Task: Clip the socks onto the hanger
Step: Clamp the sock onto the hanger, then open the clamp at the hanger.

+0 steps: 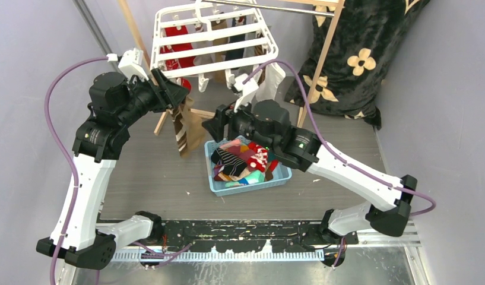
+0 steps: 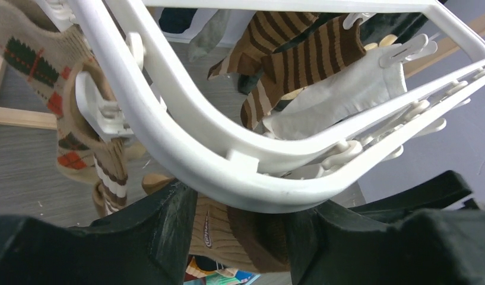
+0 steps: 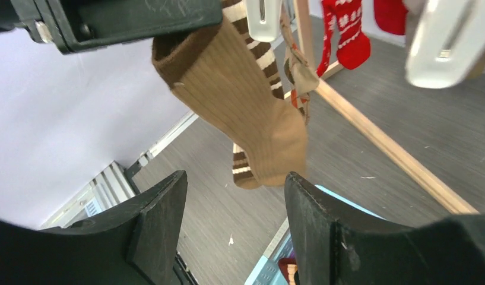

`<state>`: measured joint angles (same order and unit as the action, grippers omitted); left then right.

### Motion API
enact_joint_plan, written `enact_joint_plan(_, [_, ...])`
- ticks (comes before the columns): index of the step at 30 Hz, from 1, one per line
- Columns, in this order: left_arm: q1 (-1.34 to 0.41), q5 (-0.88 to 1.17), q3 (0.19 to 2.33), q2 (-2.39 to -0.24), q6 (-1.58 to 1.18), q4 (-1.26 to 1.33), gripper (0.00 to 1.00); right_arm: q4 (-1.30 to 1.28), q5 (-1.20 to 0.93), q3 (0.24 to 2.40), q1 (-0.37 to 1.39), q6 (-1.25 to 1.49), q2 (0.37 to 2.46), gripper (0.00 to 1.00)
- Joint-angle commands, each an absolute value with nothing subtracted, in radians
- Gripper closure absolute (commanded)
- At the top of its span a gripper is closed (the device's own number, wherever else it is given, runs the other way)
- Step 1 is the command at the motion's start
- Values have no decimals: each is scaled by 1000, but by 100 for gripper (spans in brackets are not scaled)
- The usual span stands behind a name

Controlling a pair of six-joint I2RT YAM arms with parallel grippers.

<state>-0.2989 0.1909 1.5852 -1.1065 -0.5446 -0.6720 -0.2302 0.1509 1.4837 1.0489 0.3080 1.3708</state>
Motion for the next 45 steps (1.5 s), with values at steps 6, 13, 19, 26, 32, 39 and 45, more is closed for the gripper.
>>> enact_joint_plan(6, [-295, 165, 1610, -1077, -526, -649, 47, -12, 267, 1418, 1008, 259, 1263, 37])
enact_joint_plan(13, [-295, 178, 1590, -1048, -520, -654, 47, 307, 222, 1353, 1006, 158, 1322, 46])
enact_joint_plan(19, [-294, 183, 1595, -1048, -511, -655, 48, 440, 199, 1324, 1008, 87, 1361, 43])
enact_joint_plan(26, [-295, 187, 1585, -1045, -503, -656, 49, 577, 336, 1316, 1057, -78, 1403, 44])
enact_joint_plan(32, [-295, 186, 1594, -1046, -503, -660, 50, 709, 493, 1327, 1113, -209, 1460, 46])
enact_joint_plan(39, [-295, 183, 1599, -1040, -498, -665, 51, 771, 599, 1309, 1114, -265, 1468, 54])
enact_joint_plan(45, [-295, 184, 1603, -1039, -504, -660, 51, 782, 591, 1305, 1113, -285, 1475, 40])
